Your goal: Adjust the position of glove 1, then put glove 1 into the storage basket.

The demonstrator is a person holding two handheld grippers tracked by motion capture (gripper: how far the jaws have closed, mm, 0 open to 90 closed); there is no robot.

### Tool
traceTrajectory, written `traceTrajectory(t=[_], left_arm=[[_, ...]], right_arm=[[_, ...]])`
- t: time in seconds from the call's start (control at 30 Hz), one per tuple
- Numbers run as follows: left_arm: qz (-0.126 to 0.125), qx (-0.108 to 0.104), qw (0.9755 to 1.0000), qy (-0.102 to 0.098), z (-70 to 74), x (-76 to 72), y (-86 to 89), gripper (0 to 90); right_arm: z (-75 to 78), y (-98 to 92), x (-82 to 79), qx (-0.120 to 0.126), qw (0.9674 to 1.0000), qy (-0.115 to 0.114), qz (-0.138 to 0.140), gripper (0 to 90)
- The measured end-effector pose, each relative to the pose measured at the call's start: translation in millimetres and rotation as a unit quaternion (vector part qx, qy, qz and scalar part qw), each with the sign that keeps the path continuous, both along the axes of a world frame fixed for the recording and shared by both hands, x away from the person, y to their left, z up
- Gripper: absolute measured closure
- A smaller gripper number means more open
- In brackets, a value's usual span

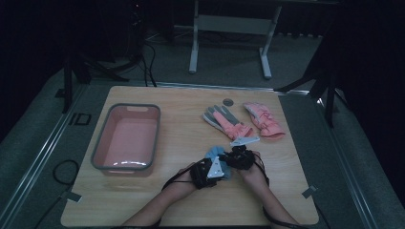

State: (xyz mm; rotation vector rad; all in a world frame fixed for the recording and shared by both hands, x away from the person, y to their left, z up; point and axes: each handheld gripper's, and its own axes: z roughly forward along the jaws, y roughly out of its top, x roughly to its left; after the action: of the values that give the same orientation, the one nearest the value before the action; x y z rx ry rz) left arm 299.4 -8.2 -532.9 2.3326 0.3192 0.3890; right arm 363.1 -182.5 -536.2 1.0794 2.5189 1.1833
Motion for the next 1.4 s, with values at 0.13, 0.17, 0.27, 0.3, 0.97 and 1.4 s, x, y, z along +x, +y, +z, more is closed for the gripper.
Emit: traceTrajectory(t=[0.13, 0.17, 0.27, 0.3, 0.97, 1.4], left_arm=[[0.001, 0.004, 1.0000, -0.002, 11.0, 1.3, 3.7, 77.8], [0.001, 0.007, 1.0000, -0.002, 13.4, 1.5, 4.4, 77.8], [-0.001, 0.010, 1.0000, 0.000, 20.2, 3.2, 7.3, 77.9], [-0.002, 0.010, 0.9999, -0.002, 22.9, 4.0, 8.8, 77.9], [0.020, 0.028, 0.9986, -0.040, 72.6, 7.3, 45.6, 78.2], [0.049, 0.050, 0.9960, -0.056, 97.4, 9.2, 90.4, 78.5]], right_arm=[[6.0, 1.5, 1.5, 0.008, 1.0000, -0.001, 0.000, 81.4], [7.6, 2.1, 1.9, 0.009, 1.0000, -0.002, 0.000, 81.4], [13.5, 3.4, 3.3, 0.021, 0.9998, -0.003, 0.001, 81.4], [16.0, 4.3, 3.7, 0.021, 0.9998, -0.004, 0.000, 81.4], [72.4, 41.7, 15.3, 0.040, 0.9981, -0.042, 0.022, 81.5], [96.9, 89.3, 27.5, 0.047, 0.9964, -0.051, 0.049, 82.2]])
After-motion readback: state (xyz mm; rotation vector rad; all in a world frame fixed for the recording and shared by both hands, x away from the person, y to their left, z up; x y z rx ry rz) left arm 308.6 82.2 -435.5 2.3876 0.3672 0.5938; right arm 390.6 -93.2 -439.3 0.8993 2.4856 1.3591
